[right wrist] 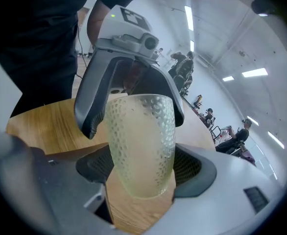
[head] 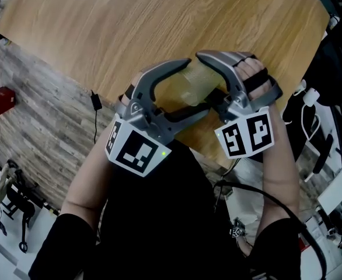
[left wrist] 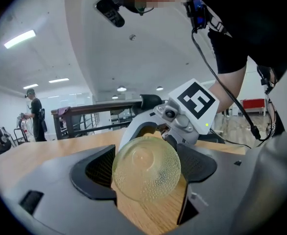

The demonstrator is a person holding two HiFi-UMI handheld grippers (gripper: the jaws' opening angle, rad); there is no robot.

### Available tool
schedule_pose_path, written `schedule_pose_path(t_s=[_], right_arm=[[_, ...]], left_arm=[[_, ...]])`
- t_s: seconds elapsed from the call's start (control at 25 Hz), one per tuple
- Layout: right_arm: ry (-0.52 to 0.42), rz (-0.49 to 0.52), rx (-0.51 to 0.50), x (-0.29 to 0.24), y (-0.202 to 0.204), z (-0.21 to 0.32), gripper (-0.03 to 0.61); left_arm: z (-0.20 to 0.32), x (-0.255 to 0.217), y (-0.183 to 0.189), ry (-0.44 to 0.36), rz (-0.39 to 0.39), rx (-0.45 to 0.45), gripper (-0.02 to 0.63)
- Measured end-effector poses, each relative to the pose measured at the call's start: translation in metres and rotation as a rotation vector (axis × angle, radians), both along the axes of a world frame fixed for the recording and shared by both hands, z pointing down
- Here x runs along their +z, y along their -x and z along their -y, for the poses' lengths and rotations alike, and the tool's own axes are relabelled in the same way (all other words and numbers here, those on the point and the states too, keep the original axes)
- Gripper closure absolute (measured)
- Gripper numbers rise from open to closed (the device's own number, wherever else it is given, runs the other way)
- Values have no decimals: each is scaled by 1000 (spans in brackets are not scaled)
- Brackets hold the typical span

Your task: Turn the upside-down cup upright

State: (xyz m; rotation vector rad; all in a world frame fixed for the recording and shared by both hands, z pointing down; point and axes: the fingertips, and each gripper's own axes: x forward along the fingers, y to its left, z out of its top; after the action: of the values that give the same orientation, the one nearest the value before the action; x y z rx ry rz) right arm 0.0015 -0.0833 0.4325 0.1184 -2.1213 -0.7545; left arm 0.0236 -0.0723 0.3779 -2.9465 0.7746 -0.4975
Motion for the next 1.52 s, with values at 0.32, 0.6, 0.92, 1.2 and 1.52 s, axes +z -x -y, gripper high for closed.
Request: schedule_pose_path(t_s=[0.32,0.6,0.92,1.2,1.52], right_arm=[[264,365,199,-8,-8,12,253],[394,613,341,-14,-17,23,253],[473,827,411,-33,-13,29,253],[457,716,400,-13,2,25,253],[557,505,504,30,8,16,253]], left_arm=[[15,-23,25,-49,-138,-78,216],[43,-3,70,79,-239,-264,254],[87,7,70,8,-225,-479,589],[90,21,44,59,-189,-453,604],[84,52,46,98,-85,-393,604]])
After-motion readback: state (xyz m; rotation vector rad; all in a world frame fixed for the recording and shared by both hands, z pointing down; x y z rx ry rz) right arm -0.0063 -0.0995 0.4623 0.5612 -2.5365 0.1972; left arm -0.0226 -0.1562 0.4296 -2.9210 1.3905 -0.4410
